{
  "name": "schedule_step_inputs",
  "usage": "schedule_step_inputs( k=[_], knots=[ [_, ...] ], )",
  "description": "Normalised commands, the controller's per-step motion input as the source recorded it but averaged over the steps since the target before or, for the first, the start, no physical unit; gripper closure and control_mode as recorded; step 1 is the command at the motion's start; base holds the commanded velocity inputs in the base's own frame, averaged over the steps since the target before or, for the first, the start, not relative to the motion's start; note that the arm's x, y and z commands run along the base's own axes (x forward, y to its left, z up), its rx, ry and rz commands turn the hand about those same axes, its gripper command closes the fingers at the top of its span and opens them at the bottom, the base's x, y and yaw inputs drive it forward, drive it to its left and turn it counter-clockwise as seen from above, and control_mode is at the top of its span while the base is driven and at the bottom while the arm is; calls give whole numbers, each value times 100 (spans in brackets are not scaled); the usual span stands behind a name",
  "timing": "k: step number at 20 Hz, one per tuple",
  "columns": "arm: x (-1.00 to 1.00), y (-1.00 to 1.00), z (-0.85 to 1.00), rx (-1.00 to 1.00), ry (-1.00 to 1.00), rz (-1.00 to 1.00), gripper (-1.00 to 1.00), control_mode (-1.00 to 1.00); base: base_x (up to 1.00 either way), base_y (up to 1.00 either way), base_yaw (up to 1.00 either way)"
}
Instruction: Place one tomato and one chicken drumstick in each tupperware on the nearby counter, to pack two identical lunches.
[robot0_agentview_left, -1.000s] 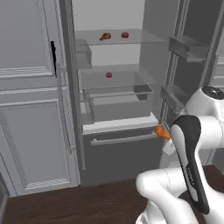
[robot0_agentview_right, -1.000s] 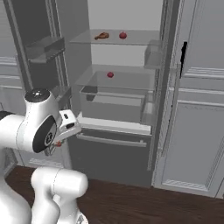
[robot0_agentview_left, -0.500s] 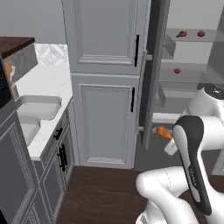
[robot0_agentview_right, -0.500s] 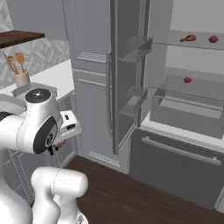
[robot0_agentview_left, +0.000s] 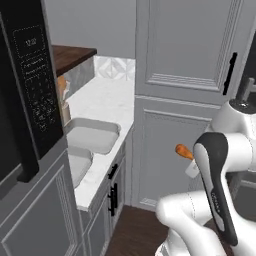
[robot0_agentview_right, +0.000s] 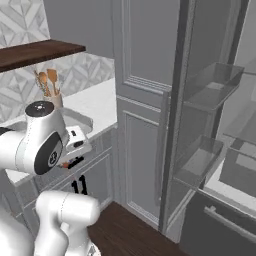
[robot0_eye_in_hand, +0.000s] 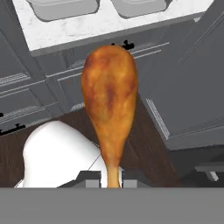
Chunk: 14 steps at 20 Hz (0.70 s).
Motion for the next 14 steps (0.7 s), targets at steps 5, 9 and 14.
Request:
schedule_step_inputs(
  k=[5,9,14],
  knots=[
    [0,0,0,0,0,0,100,100,100,11,23],
    [0,0,0,0,0,0,100,100,96,82,19],
    [0,0,0,0,0,0,100,100,83,75,16]
  ],
)
